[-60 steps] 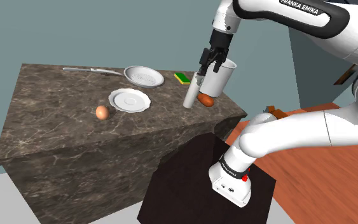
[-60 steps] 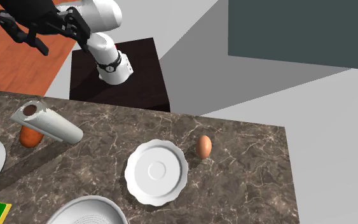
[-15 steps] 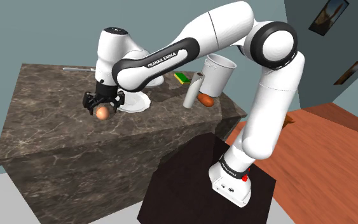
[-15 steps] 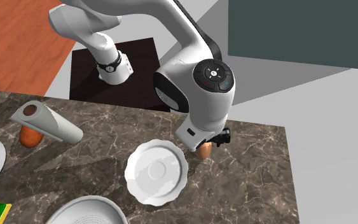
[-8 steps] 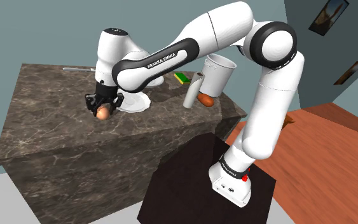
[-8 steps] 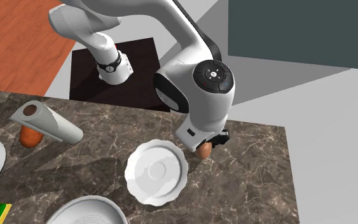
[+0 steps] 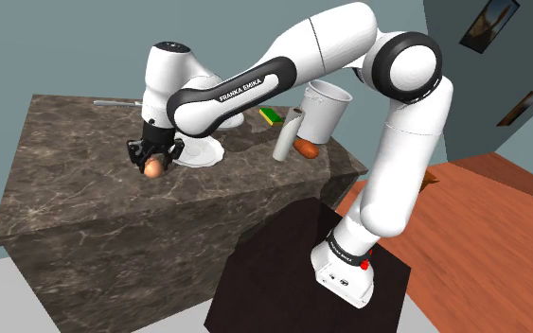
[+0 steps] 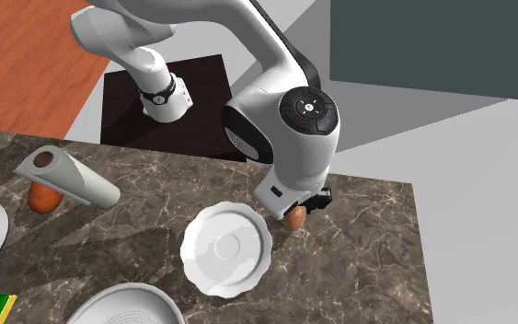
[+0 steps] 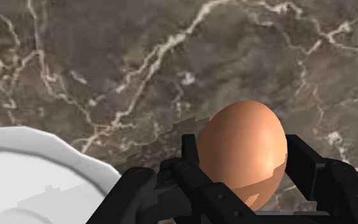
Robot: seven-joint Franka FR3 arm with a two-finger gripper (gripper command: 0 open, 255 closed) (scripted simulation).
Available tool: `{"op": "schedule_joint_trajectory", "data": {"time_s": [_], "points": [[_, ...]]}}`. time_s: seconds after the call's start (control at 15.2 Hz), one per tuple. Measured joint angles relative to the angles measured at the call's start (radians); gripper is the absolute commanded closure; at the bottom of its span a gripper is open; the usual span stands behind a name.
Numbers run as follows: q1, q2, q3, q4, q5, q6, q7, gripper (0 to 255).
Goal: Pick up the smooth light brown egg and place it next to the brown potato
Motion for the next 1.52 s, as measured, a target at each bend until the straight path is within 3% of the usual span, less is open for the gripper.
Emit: {"op": "schedule_joint_trajectory", "data": {"time_s": [1.52], "points": [[-0.023, -0.133, 0.027, 0.127, 0.087, -0.246, -0.057, 255]]}}
